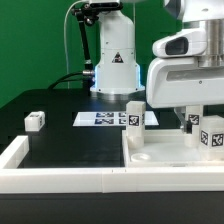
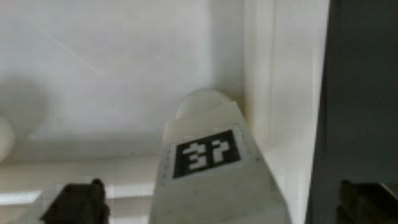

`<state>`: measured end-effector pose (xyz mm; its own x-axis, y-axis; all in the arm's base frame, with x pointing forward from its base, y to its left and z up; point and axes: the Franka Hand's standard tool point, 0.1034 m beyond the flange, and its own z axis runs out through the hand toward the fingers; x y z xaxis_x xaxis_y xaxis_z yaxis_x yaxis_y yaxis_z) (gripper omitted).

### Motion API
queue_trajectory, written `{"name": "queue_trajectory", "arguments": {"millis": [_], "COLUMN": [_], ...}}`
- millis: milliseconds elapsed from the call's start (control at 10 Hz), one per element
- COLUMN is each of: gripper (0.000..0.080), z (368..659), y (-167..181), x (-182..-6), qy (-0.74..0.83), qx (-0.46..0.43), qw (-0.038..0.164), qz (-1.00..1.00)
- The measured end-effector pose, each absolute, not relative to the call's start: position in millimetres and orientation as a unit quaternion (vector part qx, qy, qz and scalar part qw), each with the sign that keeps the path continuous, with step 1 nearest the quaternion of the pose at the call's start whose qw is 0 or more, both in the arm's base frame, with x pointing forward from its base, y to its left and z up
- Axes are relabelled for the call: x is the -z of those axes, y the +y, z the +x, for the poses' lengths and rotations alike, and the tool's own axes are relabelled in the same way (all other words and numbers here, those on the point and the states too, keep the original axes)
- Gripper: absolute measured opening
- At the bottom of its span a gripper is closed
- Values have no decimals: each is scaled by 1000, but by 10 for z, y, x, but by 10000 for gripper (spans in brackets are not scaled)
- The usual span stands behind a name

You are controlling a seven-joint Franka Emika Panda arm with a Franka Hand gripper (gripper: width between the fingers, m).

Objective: Assemble square table

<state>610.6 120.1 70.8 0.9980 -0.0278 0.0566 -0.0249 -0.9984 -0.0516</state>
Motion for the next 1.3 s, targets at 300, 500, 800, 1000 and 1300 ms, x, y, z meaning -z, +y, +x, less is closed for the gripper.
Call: {"name": "queue_trajectory", "arguments": {"millis": [300, 500, 800, 1000, 1300], "gripper": [602, 424, 290, 290, 290], "z": [6119, 6119, 6119, 6120, 6131], "y": [1163, 1161, 1158, 1163, 1165], "x": [-712, -711, -710, -710, -705], "qy": [-93, -90, -75, -3, 157], "qx": [32, 32, 32, 32, 38], "qw": [13, 13, 13, 17, 22], "qz": [-995, -995, -997, -999, -987]}}
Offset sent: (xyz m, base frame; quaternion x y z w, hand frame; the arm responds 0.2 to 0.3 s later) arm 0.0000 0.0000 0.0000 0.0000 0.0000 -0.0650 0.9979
